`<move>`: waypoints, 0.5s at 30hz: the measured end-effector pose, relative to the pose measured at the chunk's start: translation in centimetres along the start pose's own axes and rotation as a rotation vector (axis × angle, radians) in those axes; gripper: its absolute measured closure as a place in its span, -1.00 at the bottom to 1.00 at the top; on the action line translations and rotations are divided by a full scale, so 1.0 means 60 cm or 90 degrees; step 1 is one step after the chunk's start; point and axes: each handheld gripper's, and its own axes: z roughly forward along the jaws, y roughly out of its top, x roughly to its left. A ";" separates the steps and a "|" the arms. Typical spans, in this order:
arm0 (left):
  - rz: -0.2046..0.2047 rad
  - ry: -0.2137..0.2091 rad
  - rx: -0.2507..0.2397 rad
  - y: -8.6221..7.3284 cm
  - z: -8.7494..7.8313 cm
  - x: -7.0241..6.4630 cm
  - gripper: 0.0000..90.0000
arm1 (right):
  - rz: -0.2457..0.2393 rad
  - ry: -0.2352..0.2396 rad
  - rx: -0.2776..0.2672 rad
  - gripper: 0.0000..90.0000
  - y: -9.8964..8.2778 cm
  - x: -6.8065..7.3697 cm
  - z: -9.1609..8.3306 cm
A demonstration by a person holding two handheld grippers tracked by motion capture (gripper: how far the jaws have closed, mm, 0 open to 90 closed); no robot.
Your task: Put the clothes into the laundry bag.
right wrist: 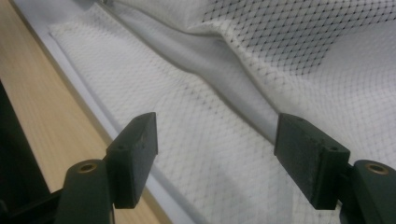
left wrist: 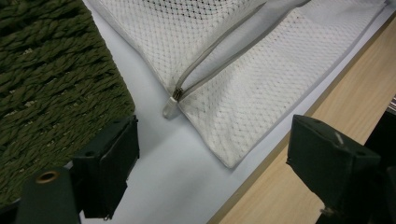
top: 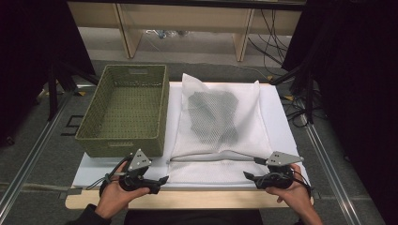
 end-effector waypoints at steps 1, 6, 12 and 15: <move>-0.002 -0.002 0.000 0.000 0.000 -0.001 -0.64 | 0.007 0.005 0.004 -0.32 -0.002 0.003 -0.001; 0.000 0.001 -0.001 -0.001 -0.003 -0.003 -0.64 | 0.005 0.005 0.008 -0.34 -0.010 0.012 -0.010; 0.001 0.005 0.001 -0.001 -0.003 -0.002 -0.64 | 0.007 -0.003 0.008 -0.35 -0.024 0.022 -0.025; 0.001 0.003 0.000 -0.001 -0.002 -0.003 -0.64 | 0.010 -0.001 0.019 -0.35 -0.029 0.024 -0.027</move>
